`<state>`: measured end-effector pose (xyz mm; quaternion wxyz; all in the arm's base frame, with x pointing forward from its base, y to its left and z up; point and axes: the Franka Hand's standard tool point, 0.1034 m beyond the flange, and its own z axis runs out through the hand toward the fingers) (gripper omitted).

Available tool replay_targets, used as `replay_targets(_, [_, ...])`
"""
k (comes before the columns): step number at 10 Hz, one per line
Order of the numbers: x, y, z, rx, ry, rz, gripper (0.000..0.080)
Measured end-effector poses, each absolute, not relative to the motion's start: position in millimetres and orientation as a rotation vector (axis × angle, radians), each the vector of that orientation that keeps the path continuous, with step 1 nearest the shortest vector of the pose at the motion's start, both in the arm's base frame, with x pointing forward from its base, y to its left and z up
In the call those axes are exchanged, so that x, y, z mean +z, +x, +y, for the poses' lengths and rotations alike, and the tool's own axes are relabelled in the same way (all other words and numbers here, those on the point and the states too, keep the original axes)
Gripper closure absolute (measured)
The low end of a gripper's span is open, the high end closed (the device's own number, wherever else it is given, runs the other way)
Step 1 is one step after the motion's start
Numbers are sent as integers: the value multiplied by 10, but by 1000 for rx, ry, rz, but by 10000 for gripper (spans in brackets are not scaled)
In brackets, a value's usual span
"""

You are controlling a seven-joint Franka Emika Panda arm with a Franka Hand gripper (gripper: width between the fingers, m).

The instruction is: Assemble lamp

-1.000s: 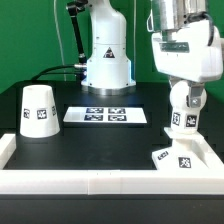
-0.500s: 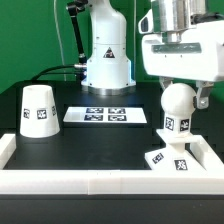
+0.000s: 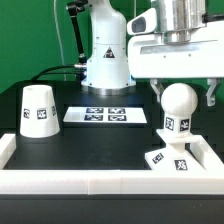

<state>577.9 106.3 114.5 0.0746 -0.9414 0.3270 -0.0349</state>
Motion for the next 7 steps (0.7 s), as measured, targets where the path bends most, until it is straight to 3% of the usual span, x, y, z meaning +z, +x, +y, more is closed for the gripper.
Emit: replay_targets(7, [1139,5795,1019,-192,-3099,-123,100])
